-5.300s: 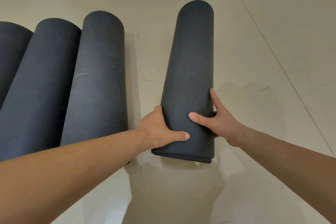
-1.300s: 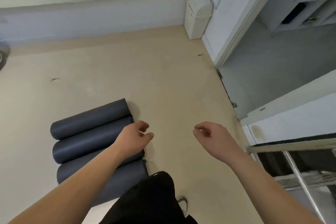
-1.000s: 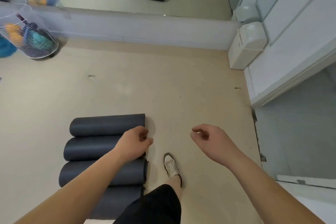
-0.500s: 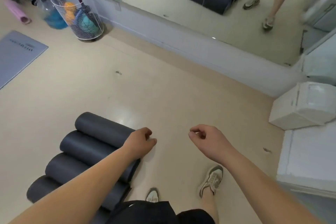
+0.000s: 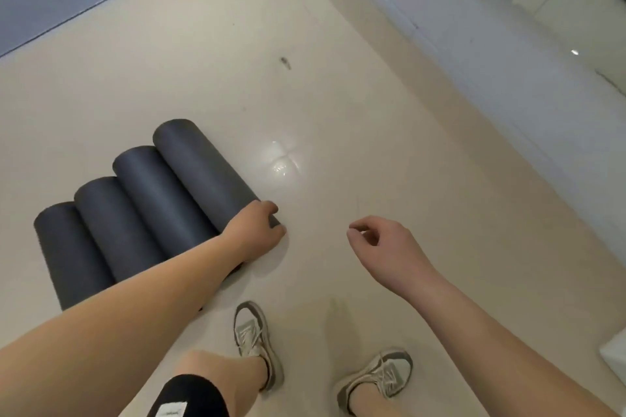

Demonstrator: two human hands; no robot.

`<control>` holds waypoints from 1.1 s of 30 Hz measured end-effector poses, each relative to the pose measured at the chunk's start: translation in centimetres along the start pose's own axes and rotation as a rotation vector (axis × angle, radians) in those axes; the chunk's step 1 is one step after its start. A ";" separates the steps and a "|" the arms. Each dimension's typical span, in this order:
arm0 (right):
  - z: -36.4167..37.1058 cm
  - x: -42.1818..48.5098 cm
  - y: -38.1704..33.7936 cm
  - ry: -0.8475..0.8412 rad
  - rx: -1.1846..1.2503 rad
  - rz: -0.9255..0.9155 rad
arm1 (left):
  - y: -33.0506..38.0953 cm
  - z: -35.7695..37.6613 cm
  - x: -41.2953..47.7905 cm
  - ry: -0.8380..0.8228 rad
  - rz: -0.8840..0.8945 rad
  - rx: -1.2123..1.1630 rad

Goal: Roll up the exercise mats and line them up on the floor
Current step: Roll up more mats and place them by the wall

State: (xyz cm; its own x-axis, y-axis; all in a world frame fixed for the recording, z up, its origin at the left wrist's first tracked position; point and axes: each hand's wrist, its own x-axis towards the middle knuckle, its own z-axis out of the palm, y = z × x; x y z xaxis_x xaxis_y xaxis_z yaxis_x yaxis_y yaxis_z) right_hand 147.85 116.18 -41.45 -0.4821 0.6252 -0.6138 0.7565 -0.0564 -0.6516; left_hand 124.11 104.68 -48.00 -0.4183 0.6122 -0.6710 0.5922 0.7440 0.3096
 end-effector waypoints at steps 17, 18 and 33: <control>31.7 37.6 13.2 -0.300 -0.204 -0.359 | -27.9 17.1 30.5 0.564 -0.383 -0.091; 33.0 38.4 12.5 -0.310 -0.181 -0.392 | -28.7 17.2 30.7 0.624 -0.342 -0.123; 36.8 44.0 9.2 -0.296 -0.295 -0.356 | -29.5 18.5 32.1 0.736 -0.261 -0.458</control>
State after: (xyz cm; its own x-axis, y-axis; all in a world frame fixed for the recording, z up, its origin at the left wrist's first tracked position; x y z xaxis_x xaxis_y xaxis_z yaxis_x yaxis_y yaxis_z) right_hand 117.29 114.51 -90.89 -0.8028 0.3174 -0.5048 0.5948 0.3658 -0.7159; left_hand 105.96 97.37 -91.14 -0.9289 0.3083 -0.2053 0.1506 0.8207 0.5511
